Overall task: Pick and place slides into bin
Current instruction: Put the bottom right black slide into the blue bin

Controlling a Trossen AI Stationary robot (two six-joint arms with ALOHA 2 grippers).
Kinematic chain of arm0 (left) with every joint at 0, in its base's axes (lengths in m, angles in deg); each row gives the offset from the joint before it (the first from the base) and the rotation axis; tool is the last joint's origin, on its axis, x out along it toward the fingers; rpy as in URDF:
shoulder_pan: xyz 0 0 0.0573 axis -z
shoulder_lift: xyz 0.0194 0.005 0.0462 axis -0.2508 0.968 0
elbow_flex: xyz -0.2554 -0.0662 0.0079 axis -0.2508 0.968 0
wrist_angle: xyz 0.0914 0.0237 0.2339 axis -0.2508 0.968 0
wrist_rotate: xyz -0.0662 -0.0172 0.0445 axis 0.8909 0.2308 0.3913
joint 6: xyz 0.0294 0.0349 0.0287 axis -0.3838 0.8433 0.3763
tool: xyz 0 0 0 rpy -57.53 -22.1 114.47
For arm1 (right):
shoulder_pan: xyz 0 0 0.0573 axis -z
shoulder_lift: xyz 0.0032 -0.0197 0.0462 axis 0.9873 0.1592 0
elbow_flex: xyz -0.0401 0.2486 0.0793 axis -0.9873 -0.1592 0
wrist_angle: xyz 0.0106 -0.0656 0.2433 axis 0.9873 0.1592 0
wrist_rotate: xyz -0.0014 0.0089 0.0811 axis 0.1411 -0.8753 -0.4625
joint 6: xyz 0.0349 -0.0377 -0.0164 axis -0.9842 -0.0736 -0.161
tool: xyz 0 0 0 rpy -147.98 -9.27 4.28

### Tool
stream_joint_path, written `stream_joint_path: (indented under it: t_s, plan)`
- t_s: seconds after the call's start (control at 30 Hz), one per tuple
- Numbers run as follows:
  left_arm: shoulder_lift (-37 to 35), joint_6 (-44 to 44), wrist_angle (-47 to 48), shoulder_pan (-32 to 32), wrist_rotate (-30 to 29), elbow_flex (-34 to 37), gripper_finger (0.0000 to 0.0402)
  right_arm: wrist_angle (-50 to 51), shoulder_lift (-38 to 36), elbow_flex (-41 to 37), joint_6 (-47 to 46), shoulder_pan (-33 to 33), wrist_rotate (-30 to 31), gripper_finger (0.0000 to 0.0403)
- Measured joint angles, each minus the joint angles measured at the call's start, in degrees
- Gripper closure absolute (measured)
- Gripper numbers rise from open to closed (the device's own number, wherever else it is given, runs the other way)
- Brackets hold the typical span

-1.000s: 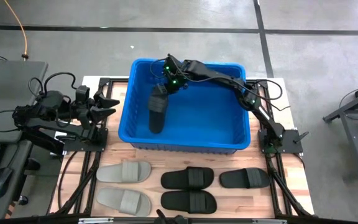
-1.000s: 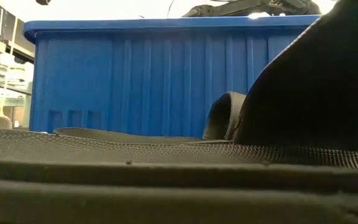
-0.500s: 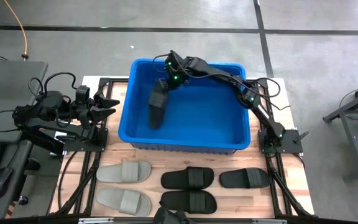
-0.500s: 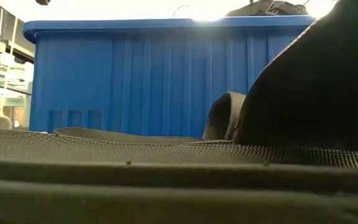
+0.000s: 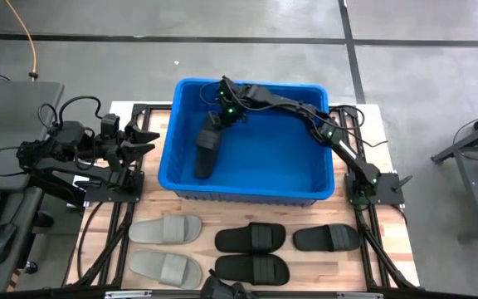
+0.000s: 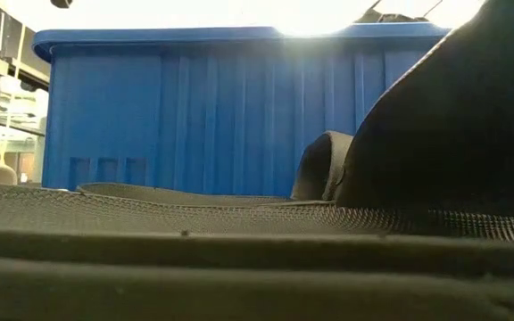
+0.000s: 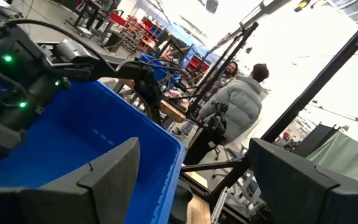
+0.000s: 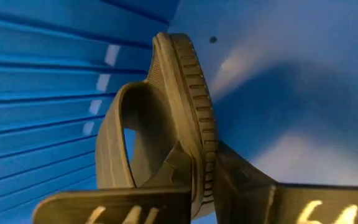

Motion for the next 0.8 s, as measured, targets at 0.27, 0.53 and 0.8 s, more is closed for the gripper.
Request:
stream_joint_path:
  t_s: [0.27,0.53,0.8]
  plan:
    - [0.0,0.0,0.0,0.0,0.6,0.0,0.0112,-2.9,0.2,0.0,-0.1,0.4,2.6,0.0403]
    - [0.0,0.0,0.4,0.0,0.9,0.0,0.0112,-6.0,0.2,0.0,0.1,0.9,4.5,0.0369]
    - [0.0,0.0,0.4,0.0,2.1,0.0,0.0112,-3.4,0.4,0.0,4.2,1.1,6.7,0.0337]
